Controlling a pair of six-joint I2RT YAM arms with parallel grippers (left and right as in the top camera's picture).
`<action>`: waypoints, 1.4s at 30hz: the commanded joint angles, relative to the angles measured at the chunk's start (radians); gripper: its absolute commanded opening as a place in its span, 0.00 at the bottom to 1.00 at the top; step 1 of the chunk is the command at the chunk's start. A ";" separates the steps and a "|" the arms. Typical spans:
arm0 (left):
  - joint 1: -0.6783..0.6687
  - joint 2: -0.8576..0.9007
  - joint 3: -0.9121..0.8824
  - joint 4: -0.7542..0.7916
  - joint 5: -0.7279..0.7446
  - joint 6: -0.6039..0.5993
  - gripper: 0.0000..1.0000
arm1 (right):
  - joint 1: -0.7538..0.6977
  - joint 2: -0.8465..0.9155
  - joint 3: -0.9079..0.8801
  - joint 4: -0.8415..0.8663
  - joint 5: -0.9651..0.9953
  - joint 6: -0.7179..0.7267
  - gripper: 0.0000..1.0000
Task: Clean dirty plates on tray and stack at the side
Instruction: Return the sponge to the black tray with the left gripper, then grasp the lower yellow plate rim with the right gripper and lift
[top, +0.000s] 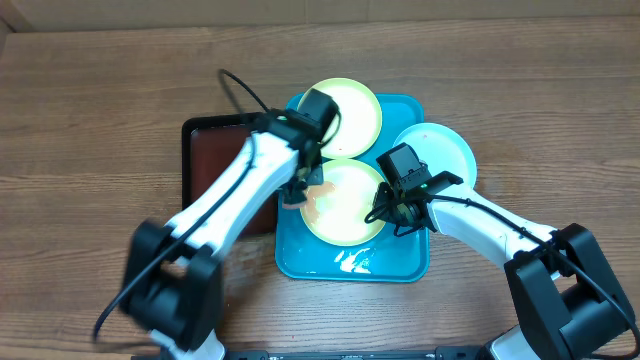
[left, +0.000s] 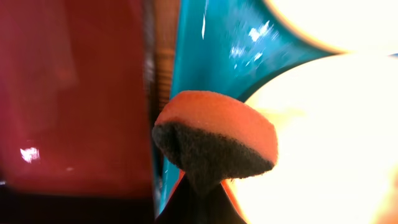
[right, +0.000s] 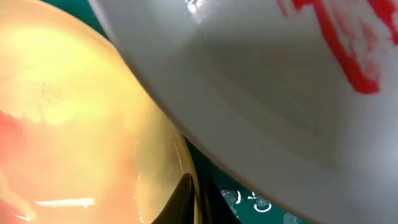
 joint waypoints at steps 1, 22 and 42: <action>0.066 -0.150 -0.002 -0.008 0.024 0.068 0.04 | -0.011 0.049 -0.039 -0.035 0.086 -0.011 0.04; 0.395 -0.067 -0.142 0.084 0.165 0.211 0.46 | -0.008 -0.217 0.031 -0.149 0.045 -0.163 0.04; 0.408 -0.268 0.090 -0.067 0.221 0.252 0.80 | 0.089 -0.322 0.335 -0.333 0.219 -0.290 0.04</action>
